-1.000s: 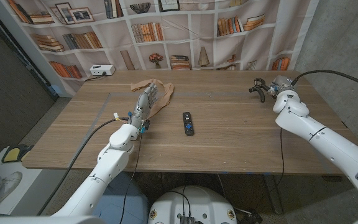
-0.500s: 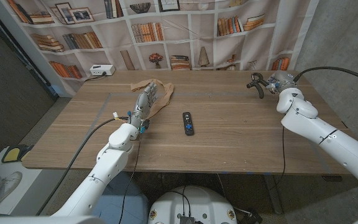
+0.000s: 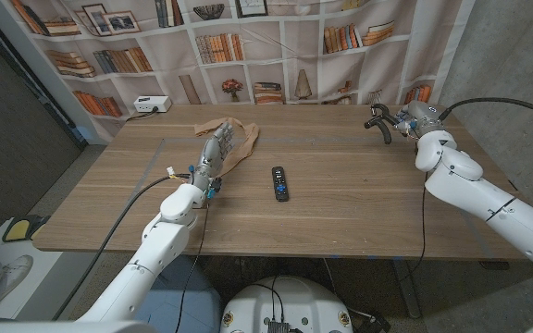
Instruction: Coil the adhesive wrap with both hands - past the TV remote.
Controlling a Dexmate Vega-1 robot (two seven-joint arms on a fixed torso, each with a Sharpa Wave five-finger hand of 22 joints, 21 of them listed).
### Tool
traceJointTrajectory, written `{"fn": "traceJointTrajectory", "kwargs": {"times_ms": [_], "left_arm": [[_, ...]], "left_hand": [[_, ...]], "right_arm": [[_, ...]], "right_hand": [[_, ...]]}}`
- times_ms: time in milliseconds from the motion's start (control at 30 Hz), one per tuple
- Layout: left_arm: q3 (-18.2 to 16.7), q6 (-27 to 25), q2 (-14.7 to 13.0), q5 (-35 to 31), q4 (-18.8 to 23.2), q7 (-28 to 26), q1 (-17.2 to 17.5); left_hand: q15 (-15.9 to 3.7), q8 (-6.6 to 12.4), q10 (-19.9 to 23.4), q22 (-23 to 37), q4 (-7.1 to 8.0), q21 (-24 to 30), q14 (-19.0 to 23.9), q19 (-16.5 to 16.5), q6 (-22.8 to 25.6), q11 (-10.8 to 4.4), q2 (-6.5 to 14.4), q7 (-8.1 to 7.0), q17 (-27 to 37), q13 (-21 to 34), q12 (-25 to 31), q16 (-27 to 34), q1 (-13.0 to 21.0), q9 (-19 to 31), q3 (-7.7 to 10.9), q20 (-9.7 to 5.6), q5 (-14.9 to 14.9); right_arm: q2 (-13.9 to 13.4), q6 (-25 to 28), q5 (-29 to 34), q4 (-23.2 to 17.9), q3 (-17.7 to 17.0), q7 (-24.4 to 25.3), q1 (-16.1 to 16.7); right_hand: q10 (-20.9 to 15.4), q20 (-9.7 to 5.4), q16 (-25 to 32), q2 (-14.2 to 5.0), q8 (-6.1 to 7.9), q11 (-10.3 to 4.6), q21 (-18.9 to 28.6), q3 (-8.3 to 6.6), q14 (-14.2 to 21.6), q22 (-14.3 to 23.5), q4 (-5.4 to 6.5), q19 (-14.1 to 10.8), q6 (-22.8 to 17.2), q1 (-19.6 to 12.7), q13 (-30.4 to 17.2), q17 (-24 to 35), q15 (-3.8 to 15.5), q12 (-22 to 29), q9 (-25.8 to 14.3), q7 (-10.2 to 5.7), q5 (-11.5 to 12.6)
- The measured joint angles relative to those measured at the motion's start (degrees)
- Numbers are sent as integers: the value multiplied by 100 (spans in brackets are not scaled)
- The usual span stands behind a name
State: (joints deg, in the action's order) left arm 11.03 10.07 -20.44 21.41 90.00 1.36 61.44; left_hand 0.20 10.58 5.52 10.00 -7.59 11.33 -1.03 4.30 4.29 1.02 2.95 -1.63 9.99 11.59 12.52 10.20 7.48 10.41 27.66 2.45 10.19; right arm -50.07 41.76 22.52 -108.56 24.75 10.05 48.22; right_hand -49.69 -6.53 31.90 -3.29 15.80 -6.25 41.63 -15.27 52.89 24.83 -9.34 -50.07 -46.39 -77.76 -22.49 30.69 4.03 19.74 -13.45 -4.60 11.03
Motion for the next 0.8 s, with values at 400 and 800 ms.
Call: {"fn": "traceJointTrajectory", "kwargs": {"times_ms": [400, 800], "left_arm": [[-33, -59, -72, 57, 141, 9, 80], [-72, -205, -211, 85, 384, 17, 156]], "left_hand": [[0, 0, 0, 0, 0, 0, 0, 0, 0, 0, 0, 0, 0, 0, 0, 0, 0, 0, 0, 0, 0], [0, 0, 0, 0, 0, 0, 0, 0, 0, 0, 0, 0, 0, 0, 0, 0, 0, 0, 0, 0, 0]], "right_arm": [[-221, -233, -153, -373, -239, 46, 301], [-403, -453, -290, -680, -433, 99, 586]], "right_hand": [[31, 18, -23, 0, -17, -11, 97, 2, 1, 27, 1, 41, -30, 0, -71, 54, 2, 44, -30, 10, -1], [52, 18, -30, 0, -22, 9, 181, 2, 2, 40, 2, 101, -29, 0, -146, 107, 2, 44, -29, 11, -5]]}}
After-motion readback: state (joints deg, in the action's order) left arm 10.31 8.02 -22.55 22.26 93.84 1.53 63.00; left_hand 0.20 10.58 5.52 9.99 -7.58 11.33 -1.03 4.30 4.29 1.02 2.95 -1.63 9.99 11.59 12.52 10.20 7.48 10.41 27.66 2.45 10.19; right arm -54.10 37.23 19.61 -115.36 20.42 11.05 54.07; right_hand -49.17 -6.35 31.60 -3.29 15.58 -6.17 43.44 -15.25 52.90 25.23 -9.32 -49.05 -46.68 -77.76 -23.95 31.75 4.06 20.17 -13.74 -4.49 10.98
